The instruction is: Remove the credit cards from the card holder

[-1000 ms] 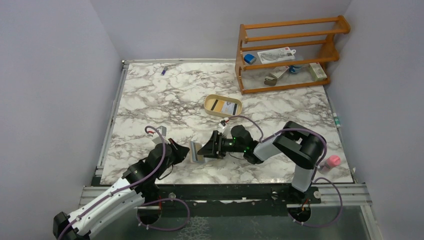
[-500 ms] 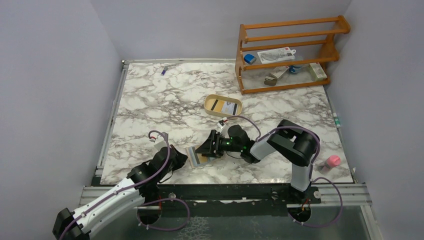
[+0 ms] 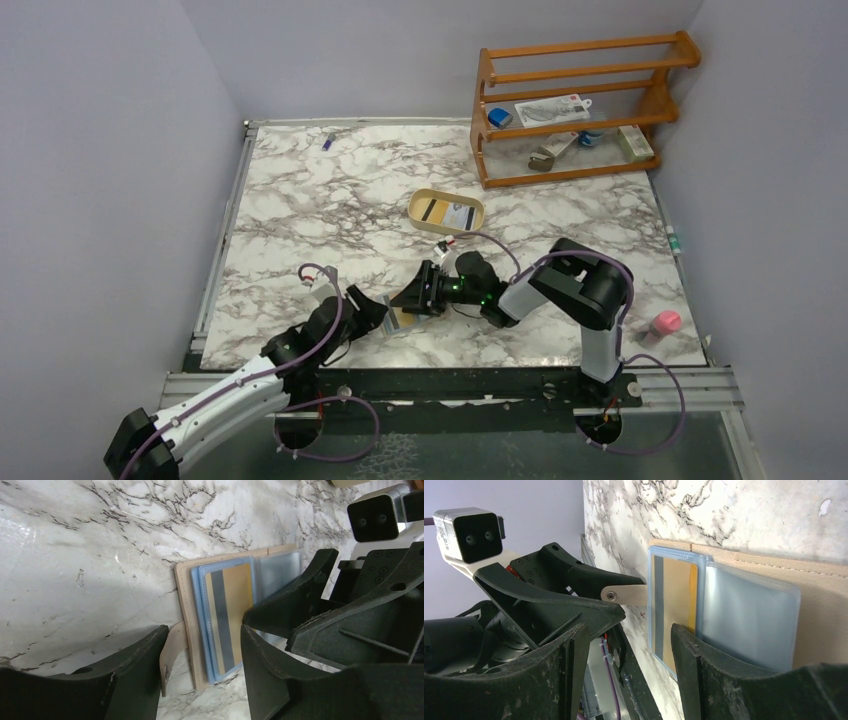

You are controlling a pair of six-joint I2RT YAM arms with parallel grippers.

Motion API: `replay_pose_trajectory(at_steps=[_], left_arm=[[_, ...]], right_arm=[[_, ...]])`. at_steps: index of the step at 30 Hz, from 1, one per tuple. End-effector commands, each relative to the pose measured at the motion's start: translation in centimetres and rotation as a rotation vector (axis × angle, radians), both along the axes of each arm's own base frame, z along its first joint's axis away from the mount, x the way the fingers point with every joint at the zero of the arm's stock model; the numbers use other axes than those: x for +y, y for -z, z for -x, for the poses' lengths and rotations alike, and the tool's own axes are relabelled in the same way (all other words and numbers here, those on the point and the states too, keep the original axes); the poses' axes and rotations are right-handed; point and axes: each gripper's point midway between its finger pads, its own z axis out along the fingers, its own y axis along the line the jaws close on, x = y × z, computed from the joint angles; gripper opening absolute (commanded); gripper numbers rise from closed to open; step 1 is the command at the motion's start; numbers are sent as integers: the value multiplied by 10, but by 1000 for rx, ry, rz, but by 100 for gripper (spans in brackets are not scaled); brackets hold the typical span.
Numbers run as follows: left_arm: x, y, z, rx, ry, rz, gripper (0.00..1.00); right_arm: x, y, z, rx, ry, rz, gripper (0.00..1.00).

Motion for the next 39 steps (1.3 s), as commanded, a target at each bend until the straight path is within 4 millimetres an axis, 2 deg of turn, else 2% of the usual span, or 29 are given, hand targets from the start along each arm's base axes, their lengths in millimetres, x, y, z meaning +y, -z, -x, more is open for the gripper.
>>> replay_pose_trajectory(at_steps=[1, 10, 18, 21, 23, 27, 31, 36, 39], left_arm=[[6, 28, 14, 76, 23, -39, 56], [-5, 38, 22, 103, 30, 76, 34], [-7, 46, 30, 155, 38, 87, 35], [-5, 53, 34, 179, 38, 76, 19], [-4, 53, 34, 178, 38, 73, 0], [-1, 39, 23, 124, 27, 25, 0], [5, 15, 13, 65, 17, -25, 0], [7, 10, 13, 50, 18, -21, 0], [7, 12, 15, 52, 14, -8, 0]], right_arm=[[-4, 21, 3, 19, 9, 57, 66], [-4, 23, 4, 33, 9, 49, 66], [-4, 27, 8, 65, 8, 17, 66], [-5, 27, 8, 65, 11, 8, 66], [-6, 26, 8, 61, 15, 9, 66], [-7, 22, 6, 28, 16, 22, 66], [-9, 15, -4, -67, 4, 82, 67], [-8, 6, -24, -248, -51, 167, 68], [-6, 9, -29, -303, -84, 217, 68]])
